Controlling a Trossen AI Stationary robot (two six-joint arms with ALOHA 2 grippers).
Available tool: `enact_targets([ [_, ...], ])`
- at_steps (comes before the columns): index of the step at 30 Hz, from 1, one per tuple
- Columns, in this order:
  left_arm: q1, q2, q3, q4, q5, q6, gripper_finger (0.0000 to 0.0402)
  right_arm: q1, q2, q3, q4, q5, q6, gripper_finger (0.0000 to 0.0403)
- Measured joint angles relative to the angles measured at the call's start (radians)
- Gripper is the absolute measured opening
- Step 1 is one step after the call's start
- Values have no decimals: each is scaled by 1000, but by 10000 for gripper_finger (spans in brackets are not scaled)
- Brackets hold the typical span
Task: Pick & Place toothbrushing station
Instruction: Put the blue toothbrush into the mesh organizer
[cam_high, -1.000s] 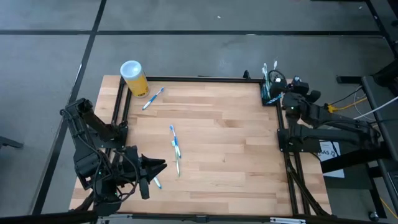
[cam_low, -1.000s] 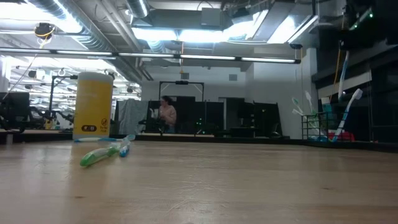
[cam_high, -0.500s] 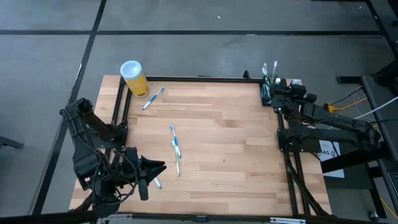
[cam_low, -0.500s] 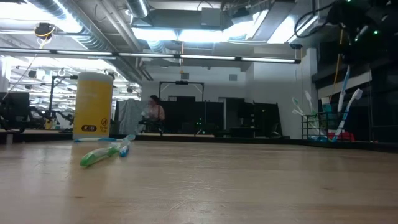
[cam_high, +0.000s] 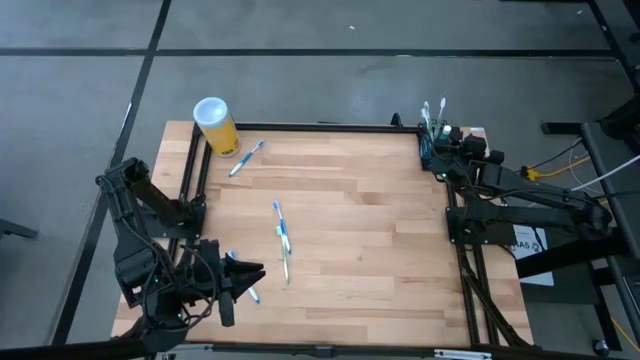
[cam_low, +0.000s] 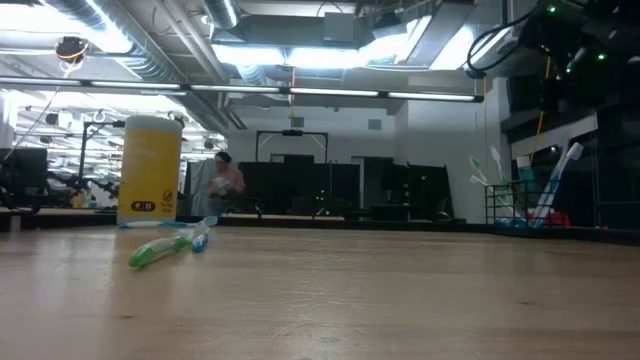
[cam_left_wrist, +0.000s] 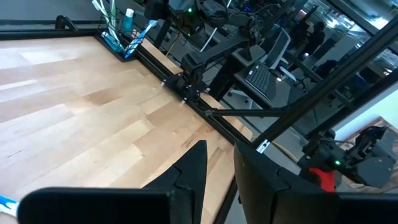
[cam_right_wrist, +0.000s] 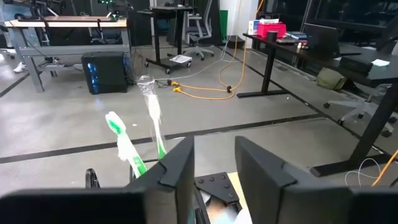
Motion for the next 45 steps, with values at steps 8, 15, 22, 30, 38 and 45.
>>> enact_targets([
  [8,-1,0,0,17,-2,8,75,19,-1,31,20,-34,0,131],
  [15,-1,0,0,13,-31,66,75,254,24,82,393,-397,-276,124],
  [22,17,0,0,-213,12,-115,75,543,283,74,795,-891,-202,108],
  [30,167,89,-5,-663,640,-701,76,764,536,232,849,-654,-125,82],
  [38,361,95,-212,-420,653,-706,125,881,529,346,850,-602,-180,80],
  [45,573,90,-354,-359,761,-694,181,1039,521,404,848,-454,-245,80],
])
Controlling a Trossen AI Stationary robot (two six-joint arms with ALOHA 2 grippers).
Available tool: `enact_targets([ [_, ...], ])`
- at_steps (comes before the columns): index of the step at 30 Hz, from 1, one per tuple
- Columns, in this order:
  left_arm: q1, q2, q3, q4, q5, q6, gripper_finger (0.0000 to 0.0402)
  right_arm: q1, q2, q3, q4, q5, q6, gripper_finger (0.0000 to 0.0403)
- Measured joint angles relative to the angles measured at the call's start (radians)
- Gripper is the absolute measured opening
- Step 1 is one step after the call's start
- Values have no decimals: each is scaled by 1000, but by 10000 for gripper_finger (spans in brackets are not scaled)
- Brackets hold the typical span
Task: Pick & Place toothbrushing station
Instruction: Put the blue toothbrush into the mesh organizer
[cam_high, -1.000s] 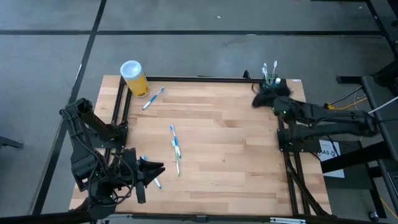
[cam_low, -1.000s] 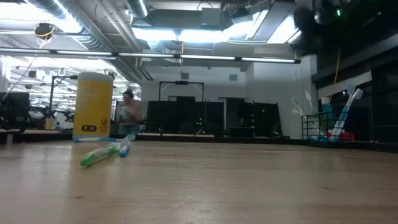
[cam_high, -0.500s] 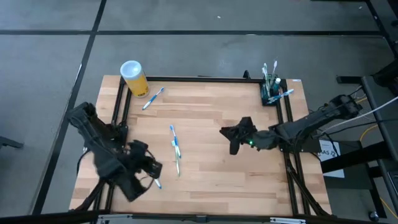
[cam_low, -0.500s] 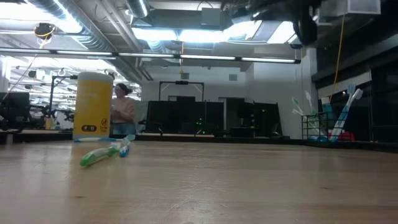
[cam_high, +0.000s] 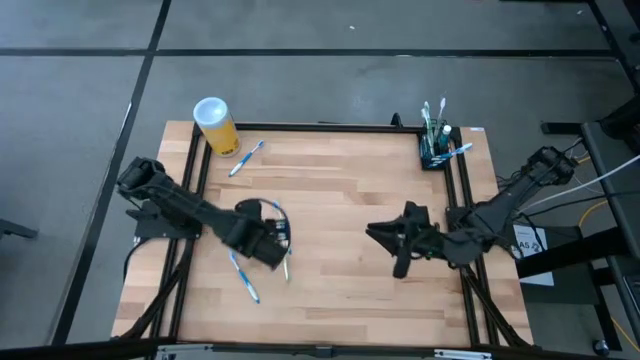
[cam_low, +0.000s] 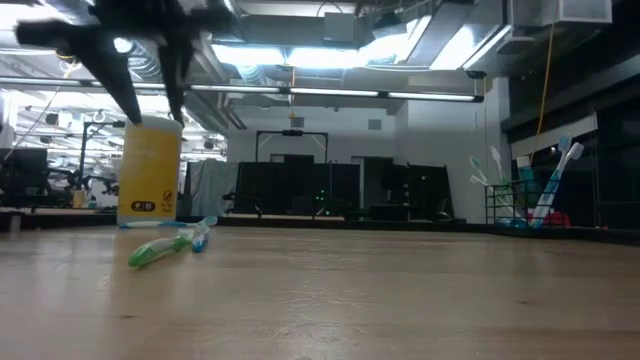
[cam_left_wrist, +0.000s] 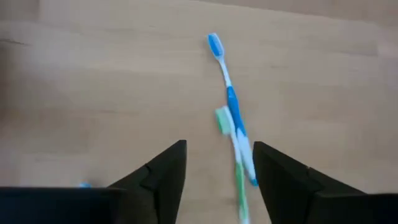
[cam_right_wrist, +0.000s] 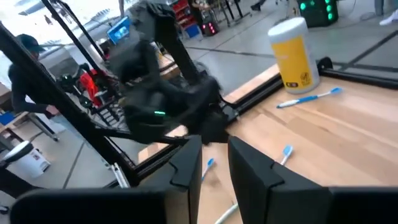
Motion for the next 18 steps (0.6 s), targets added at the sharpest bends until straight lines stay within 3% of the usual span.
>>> enact_targets([
  [9,163,7,-124,377,83,210,188,113,0,10,0,133,-21,80],
  [18,209,95,-165,485,122,296,176,172,-2,10,-2,241,-24,80],
])
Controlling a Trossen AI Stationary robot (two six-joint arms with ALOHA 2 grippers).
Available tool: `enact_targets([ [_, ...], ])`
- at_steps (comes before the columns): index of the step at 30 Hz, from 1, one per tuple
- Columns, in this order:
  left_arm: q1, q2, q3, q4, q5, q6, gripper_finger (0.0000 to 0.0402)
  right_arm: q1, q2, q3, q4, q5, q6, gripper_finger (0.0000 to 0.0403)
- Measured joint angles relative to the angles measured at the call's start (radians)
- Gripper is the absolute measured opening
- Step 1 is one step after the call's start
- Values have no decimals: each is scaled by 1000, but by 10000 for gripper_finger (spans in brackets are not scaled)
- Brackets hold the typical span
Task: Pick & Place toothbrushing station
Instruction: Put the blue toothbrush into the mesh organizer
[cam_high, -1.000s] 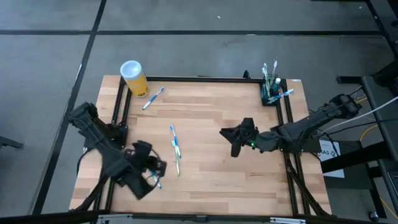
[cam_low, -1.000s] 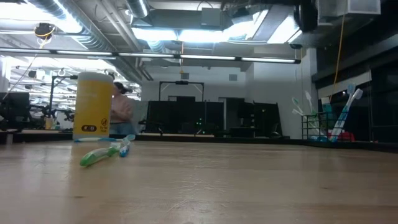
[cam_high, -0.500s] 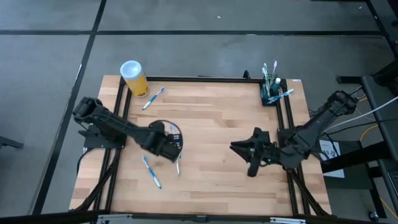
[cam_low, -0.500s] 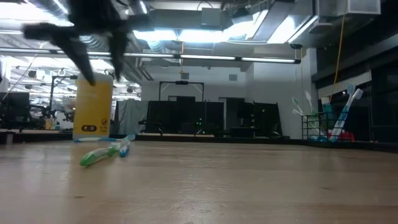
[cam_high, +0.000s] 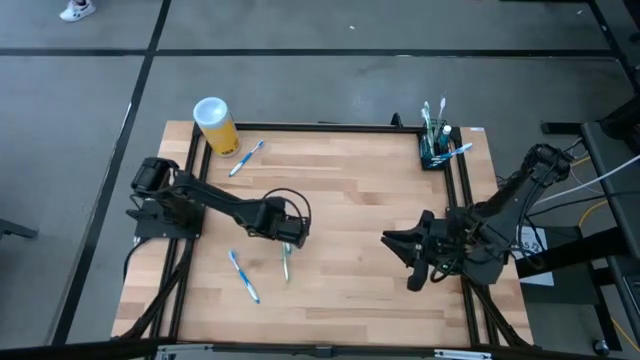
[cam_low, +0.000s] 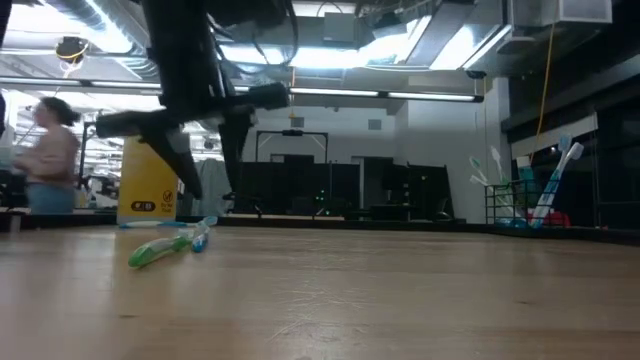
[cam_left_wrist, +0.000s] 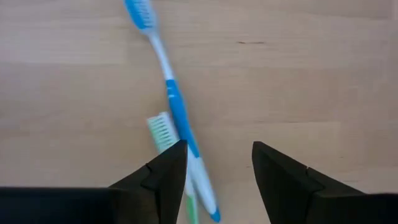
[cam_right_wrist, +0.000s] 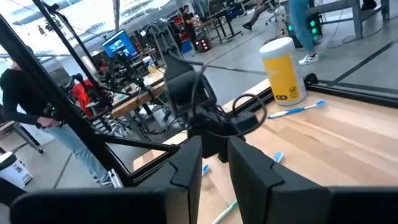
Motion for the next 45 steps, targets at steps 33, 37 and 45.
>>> enact_targets([
  [33,81,159,2,27,83,129,56,33,-15,0,13,121,11,80],
  [37,79,158,2,61,49,162,15,33,-15,0,12,125,14,80],
  [45,-3,78,-1,246,-3,325,8,18,-15,0,21,122,-20,80],
])
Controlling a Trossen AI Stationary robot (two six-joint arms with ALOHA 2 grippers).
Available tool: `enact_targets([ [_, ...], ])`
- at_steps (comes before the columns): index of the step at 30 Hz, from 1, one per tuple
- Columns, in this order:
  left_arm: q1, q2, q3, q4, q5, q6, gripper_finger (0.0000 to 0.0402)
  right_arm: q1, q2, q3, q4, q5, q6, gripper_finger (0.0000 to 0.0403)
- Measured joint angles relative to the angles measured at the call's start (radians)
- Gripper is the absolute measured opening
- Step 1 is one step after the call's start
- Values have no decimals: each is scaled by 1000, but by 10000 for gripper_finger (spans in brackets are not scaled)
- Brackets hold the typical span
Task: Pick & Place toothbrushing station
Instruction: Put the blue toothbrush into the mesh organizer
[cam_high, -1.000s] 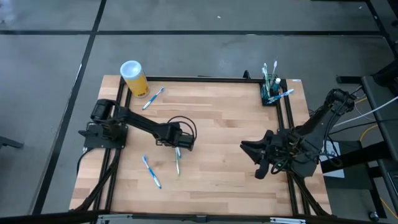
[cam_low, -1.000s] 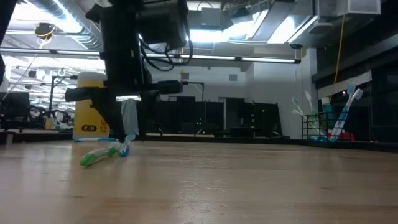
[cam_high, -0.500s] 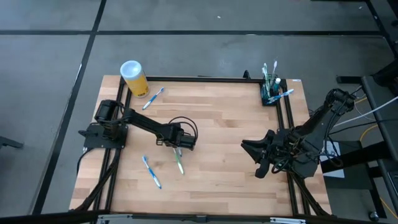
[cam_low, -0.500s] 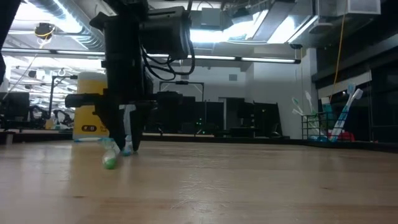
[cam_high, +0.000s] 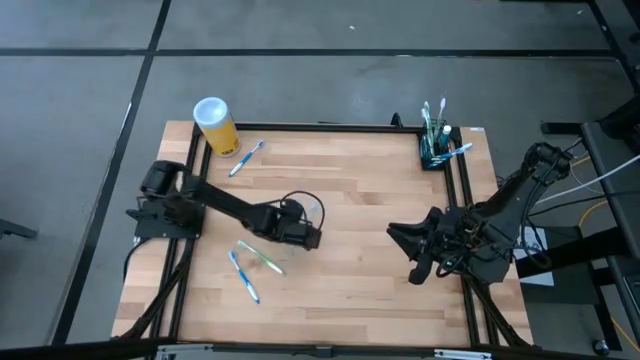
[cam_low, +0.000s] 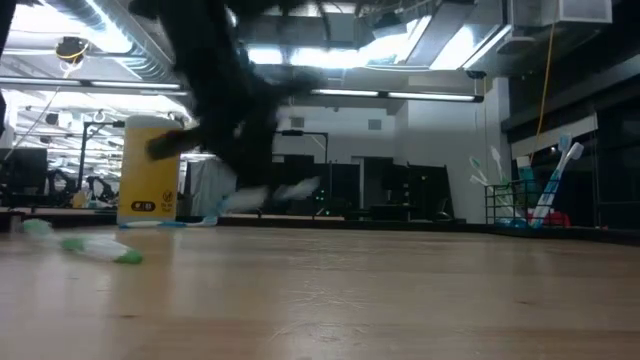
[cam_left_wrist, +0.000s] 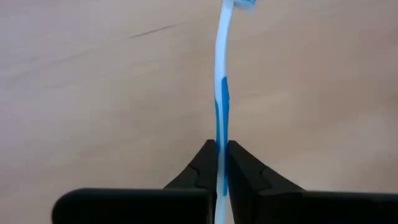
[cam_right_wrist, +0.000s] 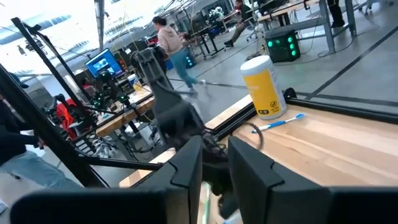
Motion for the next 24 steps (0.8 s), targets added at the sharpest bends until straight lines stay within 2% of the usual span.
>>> enact_targets([
  [5,-83,-125,0,253,-165,128,8,-39,0,0,67,-84,-56,80],
  [8,-107,-183,2,440,-221,270,8,-73,0,0,141,-151,-119,80],
  [12,-116,-238,1,592,-284,404,8,-113,0,0,241,-218,-189,80],
  [16,-116,-268,1,729,-289,516,8,-152,0,0,272,-284,-194,80],
  [20,-116,-269,1,884,-241,602,8,-193,0,0,273,-337,-189,80],
  [24,-116,-269,1,949,-215,649,8,-226,0,0,275,-383,-184,80],
])
